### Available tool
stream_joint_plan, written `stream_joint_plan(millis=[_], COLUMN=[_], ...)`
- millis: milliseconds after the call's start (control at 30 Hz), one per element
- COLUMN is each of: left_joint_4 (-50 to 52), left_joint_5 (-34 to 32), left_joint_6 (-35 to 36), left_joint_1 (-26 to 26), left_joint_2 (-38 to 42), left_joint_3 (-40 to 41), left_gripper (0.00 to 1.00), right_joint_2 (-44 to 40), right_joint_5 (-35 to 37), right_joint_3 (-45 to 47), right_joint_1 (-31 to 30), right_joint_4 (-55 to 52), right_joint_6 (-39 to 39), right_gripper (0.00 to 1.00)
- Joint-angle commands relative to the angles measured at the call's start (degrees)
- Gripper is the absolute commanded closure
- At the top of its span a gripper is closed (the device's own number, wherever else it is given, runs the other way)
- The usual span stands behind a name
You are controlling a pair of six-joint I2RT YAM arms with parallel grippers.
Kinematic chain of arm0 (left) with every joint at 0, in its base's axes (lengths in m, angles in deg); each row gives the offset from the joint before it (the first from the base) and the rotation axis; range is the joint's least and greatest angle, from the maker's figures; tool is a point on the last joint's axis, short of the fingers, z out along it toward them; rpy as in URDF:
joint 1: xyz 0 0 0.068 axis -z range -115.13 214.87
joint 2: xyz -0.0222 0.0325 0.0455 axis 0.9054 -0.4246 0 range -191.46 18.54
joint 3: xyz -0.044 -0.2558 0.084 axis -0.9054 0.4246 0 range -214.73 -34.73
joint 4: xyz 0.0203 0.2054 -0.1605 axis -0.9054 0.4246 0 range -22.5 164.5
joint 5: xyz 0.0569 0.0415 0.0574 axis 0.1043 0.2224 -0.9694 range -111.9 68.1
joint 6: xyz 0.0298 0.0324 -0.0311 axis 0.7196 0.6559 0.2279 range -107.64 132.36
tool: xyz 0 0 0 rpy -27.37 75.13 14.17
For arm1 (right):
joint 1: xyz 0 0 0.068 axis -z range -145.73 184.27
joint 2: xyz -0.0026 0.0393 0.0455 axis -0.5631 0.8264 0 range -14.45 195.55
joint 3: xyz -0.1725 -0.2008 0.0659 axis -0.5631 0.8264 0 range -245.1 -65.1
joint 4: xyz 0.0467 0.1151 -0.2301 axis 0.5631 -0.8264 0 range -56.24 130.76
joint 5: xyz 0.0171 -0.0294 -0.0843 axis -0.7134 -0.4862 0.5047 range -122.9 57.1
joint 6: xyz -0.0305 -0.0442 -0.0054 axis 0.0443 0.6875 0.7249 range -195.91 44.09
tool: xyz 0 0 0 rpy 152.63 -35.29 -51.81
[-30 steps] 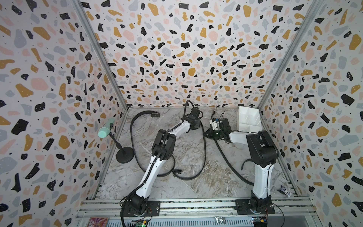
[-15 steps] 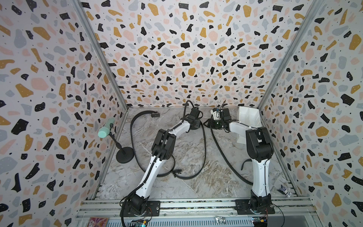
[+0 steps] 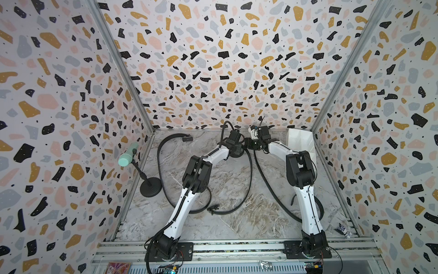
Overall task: Place the belts into the storage roll
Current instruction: Roll the belt at the center of the board.
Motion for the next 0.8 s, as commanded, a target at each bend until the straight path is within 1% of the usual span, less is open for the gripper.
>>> stream_joint_plan(millis=[0,100,200,333,400,500,600,667,767], left_joint_4=[4.11,4.02,4.08,3.94,3.97,4.13,2.71,-0.13,-3.26], left_joint_5=[5.0,5.07,5.05,5.26,5.45,6.05,6.86,7.62,8.62], left_joint_6=[-0.09,-0.14,-0.15,-0.09,-0.23,-0.51,-1.17,-1.93,-3.44], left_joint_1=[0.84,0.79,0.75,0.71,0.71,0.71,0.71,0.62,0.44], left_joint_2=[-2.93,-2.93,-2.93,-2.79,-2.54,-1.53,1.71,4.95,9.98], left_joint_3=[2.92,2.9,2.9,3.25,3.29,3.97,7.15,10.68,15.18], left_gripper=[1.0,1.0,1.0,1.0,1.0,1.0,1.0,0.99,0.83], right_joint_2=[1.15,2.79,3.43,3.57,3.57,3.43,2.87,2.39,1.65], right_joint_5=[3.7,5.25,6.27,8.83,9.37,10.24,10.91,11.73,12.39], right_joint_3=[-3.79,-6.11,-6.47,-6.23,-6.29,-6.56,-6.65,-6.59,-6.44], right_joint_1=[-0.81,-1.39,-1.88,-2.46,-2.55,-2.64,-2.8,-2.9,-2.9], right_joint_4=[-6.45,-9.33,-10.87,-12.39,-12.85,-14.07,-15.76,-16.94,-18.7], right_joint_6=[1.72,3.21,4.05,4.82,5.01,5.56,6.5,7.22,7.81], right_gripper=[0.45,0.47,0.51,0.63,0.71,0.79,0.9,0.94,0.97])
